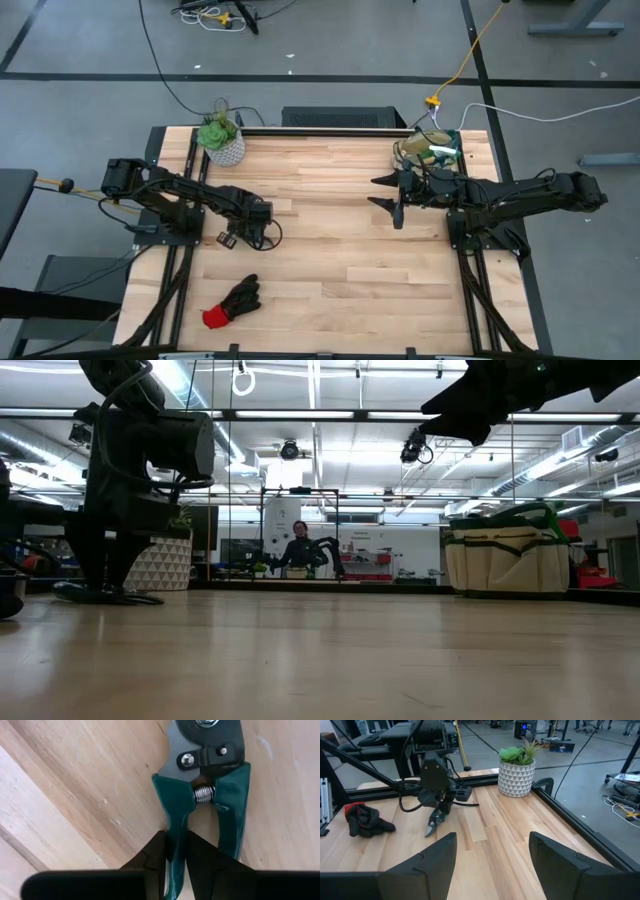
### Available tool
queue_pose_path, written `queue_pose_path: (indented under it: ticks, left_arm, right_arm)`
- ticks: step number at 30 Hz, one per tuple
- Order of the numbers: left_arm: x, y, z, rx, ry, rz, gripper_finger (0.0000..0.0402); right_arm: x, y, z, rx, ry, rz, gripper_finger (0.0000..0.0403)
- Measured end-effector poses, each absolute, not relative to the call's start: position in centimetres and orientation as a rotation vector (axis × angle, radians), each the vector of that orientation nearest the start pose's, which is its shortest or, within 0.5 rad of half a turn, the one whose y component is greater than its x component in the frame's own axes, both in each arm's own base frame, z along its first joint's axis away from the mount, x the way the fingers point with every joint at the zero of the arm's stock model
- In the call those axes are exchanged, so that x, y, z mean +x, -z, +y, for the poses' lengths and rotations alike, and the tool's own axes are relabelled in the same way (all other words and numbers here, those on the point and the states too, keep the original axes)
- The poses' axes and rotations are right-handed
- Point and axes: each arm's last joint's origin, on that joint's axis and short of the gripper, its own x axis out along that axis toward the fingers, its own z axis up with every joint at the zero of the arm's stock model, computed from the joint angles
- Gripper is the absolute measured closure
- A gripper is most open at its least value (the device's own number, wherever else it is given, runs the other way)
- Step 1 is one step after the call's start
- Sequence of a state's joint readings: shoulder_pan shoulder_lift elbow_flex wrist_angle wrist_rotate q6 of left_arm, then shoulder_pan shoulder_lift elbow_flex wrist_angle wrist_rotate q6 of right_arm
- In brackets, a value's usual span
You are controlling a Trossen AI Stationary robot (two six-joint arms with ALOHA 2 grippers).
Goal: Pick & Place Garden tools in Gardening bag
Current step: Put the green shear scissors into the brown gardening bag
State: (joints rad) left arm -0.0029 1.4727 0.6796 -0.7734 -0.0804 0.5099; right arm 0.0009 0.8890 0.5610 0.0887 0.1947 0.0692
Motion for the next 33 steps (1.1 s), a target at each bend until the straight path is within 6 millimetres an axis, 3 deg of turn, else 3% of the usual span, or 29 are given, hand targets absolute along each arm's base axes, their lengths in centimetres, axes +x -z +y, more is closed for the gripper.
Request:
queue_pose_path:
  ticks: [17, 26, 33]
  left_arm:
    - [21.2, -14.1, 0.2, 0.441, 0.319, 1.541, 0.0347]
    - [23.3, -16.4, 0.2, 0.454, 0.278, 1.46, 0.0347]
    - [25.9, -19.9, 0.2, 0.435, 0.216, 1.32, 0.0347]
  right_arm:
    - [19.8, -26.4, -0.5, 0.045, 0.201, 0.231, 0.0151]
    - [19.9, -26.5, -0.5, 0.048, 0.201, 0.217, 0.0151]
    - [19.9, -27.7, -0.5, 0.079, 0.199, 0.183, 0.0151]
